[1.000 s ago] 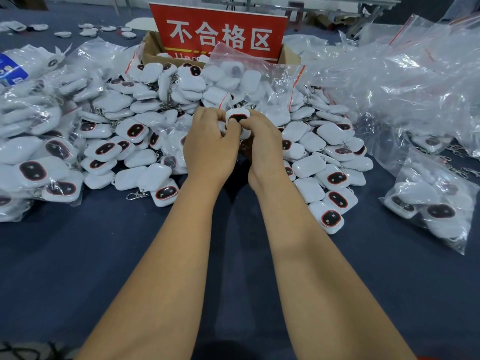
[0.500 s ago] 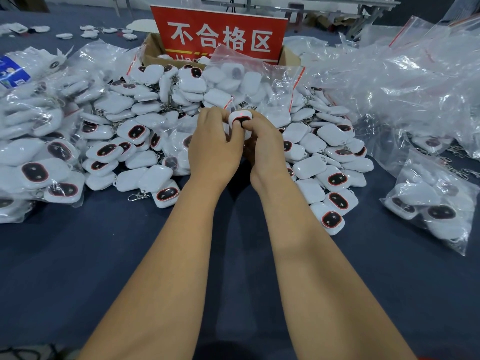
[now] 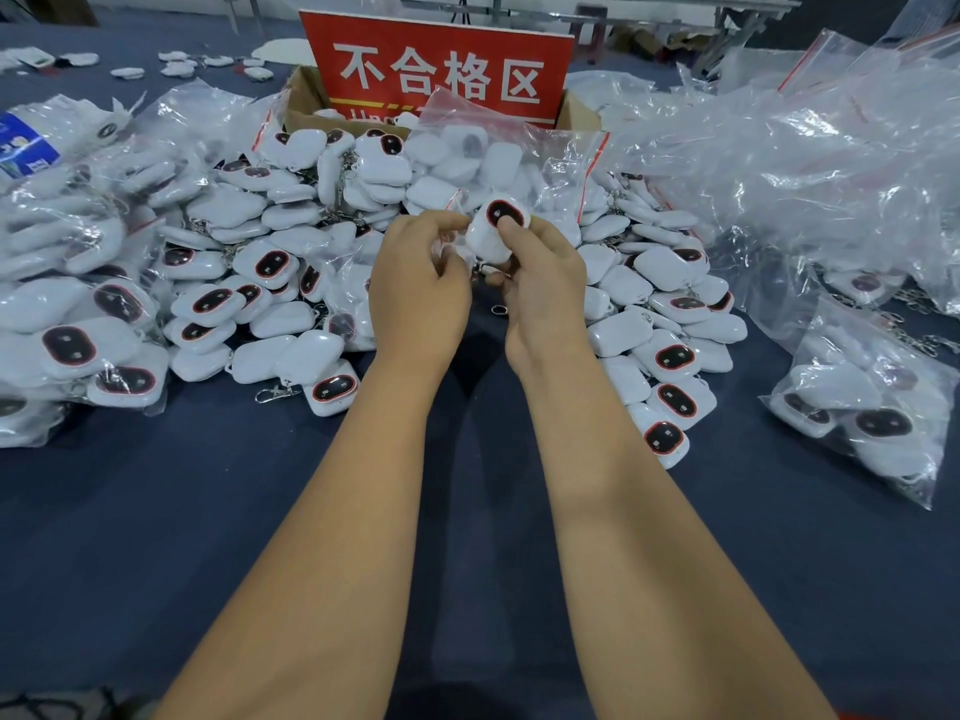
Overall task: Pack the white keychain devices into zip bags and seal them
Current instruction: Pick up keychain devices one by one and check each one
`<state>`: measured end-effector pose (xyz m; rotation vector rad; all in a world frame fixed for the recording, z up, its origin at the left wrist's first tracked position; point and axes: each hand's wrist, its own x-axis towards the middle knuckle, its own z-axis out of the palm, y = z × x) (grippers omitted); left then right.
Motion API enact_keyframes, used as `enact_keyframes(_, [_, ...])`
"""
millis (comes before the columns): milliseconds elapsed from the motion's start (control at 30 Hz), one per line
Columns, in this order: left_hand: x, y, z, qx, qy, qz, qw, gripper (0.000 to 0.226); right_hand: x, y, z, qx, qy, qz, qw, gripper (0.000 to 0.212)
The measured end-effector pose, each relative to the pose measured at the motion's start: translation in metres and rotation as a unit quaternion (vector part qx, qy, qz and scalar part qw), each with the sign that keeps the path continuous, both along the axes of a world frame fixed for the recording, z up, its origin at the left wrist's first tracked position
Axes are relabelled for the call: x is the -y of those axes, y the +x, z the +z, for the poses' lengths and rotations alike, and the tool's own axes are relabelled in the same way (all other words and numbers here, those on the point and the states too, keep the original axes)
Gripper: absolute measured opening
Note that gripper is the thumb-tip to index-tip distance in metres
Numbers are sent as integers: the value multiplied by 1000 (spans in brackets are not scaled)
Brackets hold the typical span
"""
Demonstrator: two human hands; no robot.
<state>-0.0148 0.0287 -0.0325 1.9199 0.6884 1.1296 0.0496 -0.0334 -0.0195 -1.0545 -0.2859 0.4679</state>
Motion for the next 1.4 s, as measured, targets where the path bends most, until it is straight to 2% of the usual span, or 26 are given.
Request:
enact_keyframes(167, [2,1,1,-30,6,-4,1000,42,0,-1,4,-49,103,15,993,18])
enact_keyframes(333, [2,1,2,-18,18,5,1000,48,-2,-3,3,-37,97,13,995,17])
enact_keyframes(400, [2,2,1,-9,15,9,1000,49,-3,-2,1,9,50,-4,999,17])
enact_keyframes(500, [2,2,2,22,16,25,999,42,-5,-5,-6,119,-74,-18,990,14])
enact_keyframes(567, [1,0,3,45,14,39,998,41,-4,-8,-7,173,-107,-6,979,4])
enact_keyframes(600, [1,-1,4,54,16,45,997,42,-4,-9,-6,192,-113,0,975,7])
enact_keyframes(733, [1,-4,6,84,33,50,995,37,-6,-10,-6,231,-168,13,958,39])
enact_keyframes(833, [3,-5,7,106,27,26,994,30,-12,-13,-7,206,-232,48,949,41])
enact_keyframes(900, [4,-6,8,111,25,23,993,27,-10,-15,-7,186,-210,86,956,46])
enact_keyframes(1000, [1,-5,9,81,32,30,996,28,-3,-19,-5,122,-100,102,982,39])
enact_keyframes(1100, [-6,-5,11,35,-17,66,997,34,-1,-16,-5,123,-76,11,989,28])
enact_keyframes(1167, [-11,-7,15,-13,-50,76,996,31,-2,-12,-5,142,-91,-49,984,15])
enact_keyframes(1233, [-21,-10,21,-109,-28,67,991,6,-3,-11,-8,181,-148,-78,969,23])
enact_keyframes(1300, [-33,-16,30,-167,-12,54,984,29,-5,-16,-13,240,-214,-64,945,27])
enact_keyframes(1333, [-42,-19,36,-160,-27,55,985,35,-7,-19,-14,273,-236,-45,932,27])
enact_keyframes(1400, [-56,-25,48,-99,-70,60,991,31,-10,-26,-14,343,-252,-12,905,27])
